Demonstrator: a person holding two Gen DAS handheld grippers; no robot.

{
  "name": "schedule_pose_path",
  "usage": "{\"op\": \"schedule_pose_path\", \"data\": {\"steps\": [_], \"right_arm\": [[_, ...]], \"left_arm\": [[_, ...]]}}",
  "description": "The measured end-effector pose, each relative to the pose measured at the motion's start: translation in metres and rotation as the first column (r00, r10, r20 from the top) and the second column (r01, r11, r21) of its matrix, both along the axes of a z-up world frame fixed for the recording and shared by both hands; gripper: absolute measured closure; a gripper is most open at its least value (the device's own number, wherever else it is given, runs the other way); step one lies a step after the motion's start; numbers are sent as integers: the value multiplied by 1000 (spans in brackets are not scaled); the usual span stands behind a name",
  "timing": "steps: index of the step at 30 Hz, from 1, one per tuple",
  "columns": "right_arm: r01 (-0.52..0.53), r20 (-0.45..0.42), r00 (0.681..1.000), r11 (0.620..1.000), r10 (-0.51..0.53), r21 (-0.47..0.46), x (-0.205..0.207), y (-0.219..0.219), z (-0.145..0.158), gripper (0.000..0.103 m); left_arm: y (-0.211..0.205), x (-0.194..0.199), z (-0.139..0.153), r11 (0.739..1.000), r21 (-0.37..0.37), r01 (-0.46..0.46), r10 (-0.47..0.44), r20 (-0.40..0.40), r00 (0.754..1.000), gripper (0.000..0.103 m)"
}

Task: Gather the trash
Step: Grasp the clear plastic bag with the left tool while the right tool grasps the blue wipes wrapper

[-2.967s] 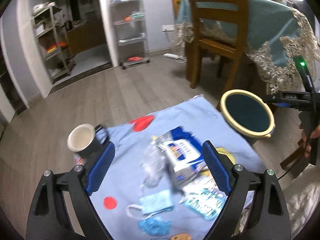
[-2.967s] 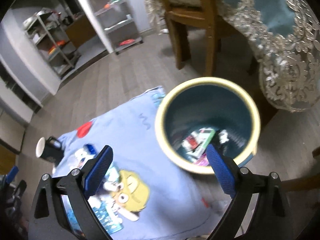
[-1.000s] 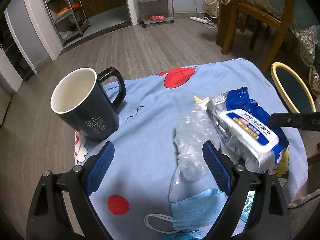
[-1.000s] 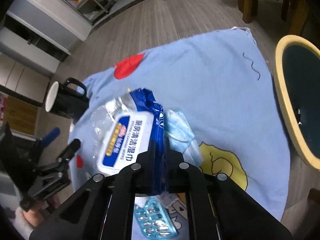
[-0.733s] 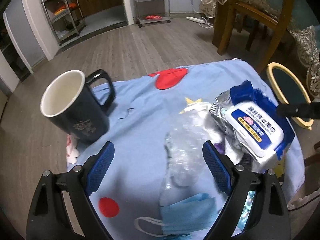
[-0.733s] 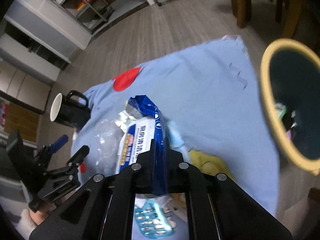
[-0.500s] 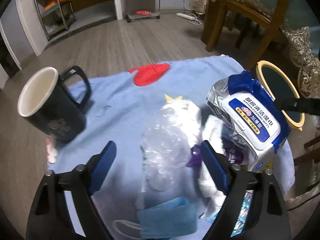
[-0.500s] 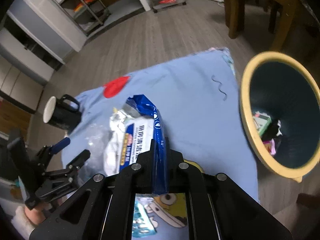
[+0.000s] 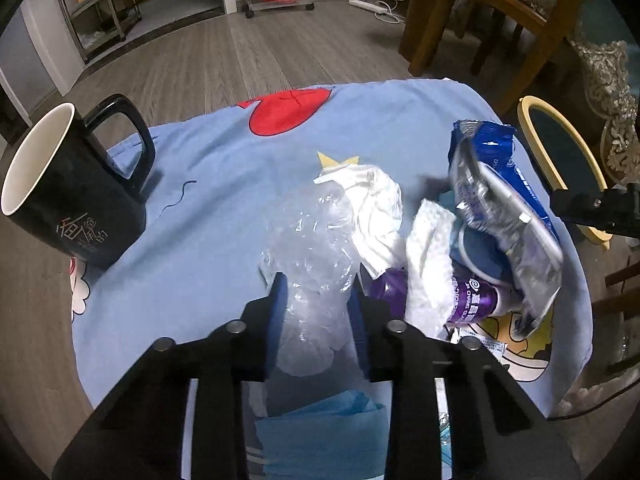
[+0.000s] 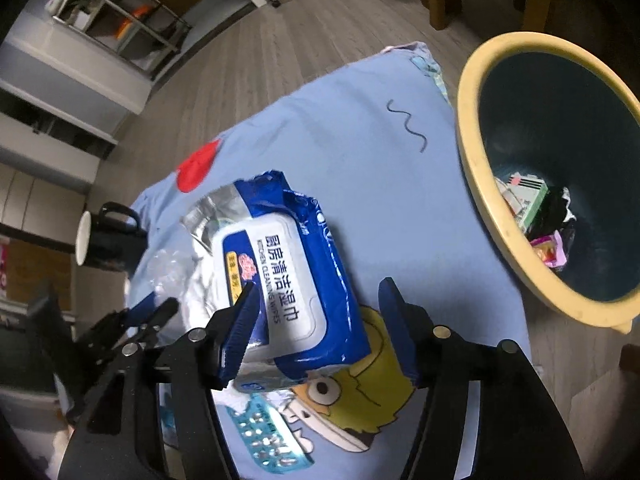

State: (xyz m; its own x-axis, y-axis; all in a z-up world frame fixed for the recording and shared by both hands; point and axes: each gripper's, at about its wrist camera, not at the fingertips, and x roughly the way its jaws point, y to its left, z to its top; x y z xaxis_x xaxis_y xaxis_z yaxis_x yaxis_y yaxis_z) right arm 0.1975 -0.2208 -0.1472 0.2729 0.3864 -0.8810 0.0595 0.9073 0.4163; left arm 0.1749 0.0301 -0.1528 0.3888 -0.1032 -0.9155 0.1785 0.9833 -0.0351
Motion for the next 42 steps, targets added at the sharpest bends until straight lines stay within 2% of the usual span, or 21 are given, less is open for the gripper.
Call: {"op": "schedule_pose_path", "data": {"steps": [4, 9, 14, 18, 19, 21, 22, 23, 25, 30, 37, 42], "right_arm": [[42, -20, 999, 999, -42, -2, 1, -9, -8, 40], [103, -43, 994, 995, -102, 4, 3, -25, -17, 40], [64, -43, 997, 998, -65, -22, 9, -16, -24, 40], [23, -41, 999, 997, -26, -79, 13, -5, -31, 41], [19, -39, 999, 995, -23, -93, 14, -4, -32, 43], [4, -42, 999, 995, -8, -101, 16, -2, -35, 66], [-8, -48, 999, 995, 3, -98, 16, 0, -36, 74], [-15, -55, 998, 997, 11, -69, 16, 0, -38, 76], [-12, -68, 998, 999, 10, -30, 16, 0, -40, 89], [11, -75, 997, 1000, -10, 20, 13, -5, -33, 96], [-38, 44, 998, 999, 39, -14, 4, -4, 14, 97], [-20, 109, 994, 999, 26, -51, -3, -19, 45, 97]], "left_arm": [[1, -2, 1, 1000, 7, 2, -2, -3, 1000, 82], [1, -3, 2, 1000, 14, 11, -11, -3, 1000, 82], [1, -3, 1, 1000, 16, 12, -12, -4, 1000, 82], [1, -2, 1, 1000, 19, 15, -15, -5, 1000, 82], [0, -2, 1, 1000, 19, 16, -16, -5, 1000, 82], [0, -2, 0, 1000, 21, 18, -18, -6, 1000, 82], [0, -1, 0, 1000, 23, 19, -19, -6, 1000, 82], [0, -1, 0, 1000, 23, 19, -19, -7, 1000, 82], [1, 0, -1, 1000, 20, 15, -15, -8, 1000, 82], [-1, -1, 2, 1000, 18, 13, -13, -4, 1000, 82], [-8, -8, 33, 1000, -6, 31, -30, 80, 996, 85], [-22, -20, 64, 997, -15, 74, -70, 158, 985, 86]]}}
